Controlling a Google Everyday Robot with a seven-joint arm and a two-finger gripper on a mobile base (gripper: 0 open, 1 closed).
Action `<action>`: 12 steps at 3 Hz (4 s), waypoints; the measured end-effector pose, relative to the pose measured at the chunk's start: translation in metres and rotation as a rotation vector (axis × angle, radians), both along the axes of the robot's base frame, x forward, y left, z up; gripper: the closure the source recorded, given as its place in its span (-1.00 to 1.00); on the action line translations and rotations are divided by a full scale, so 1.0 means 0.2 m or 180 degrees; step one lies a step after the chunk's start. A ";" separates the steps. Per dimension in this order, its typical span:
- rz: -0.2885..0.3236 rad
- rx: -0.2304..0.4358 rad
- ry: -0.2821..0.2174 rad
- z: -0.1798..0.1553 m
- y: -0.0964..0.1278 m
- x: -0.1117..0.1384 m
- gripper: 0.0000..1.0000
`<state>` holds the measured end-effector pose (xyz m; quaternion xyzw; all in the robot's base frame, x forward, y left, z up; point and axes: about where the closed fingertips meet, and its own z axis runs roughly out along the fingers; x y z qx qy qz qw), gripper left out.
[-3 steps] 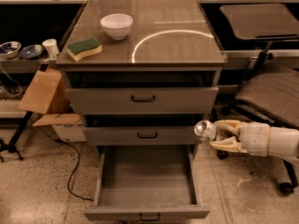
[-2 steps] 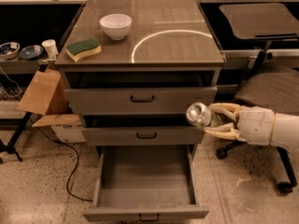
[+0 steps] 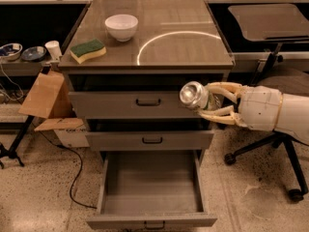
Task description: Pick 7up can from bottom drawer and place on counter
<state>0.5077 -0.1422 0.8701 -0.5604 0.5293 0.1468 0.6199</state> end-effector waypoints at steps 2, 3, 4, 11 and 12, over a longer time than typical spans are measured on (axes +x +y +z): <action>-0.0311 0.0181 -0.0299 0.09 -0.06 0.23 1.00; -0.0585 0.0298 -0.0540 0.19 -0.16 0.45 1.00; -0.0853 0.0378 -0.0769 0.31 -0.23 0.68 1.00; -0.0754 0.0651 -0.0307 0.32 -0.15 1.43 0.02; -0.0721 0.0643 -0.0270 0.31 -0.14 1.44 -0.45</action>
Offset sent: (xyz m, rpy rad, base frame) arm 0.1134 -0.0467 0.0474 0.1210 -0.2127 -0.2502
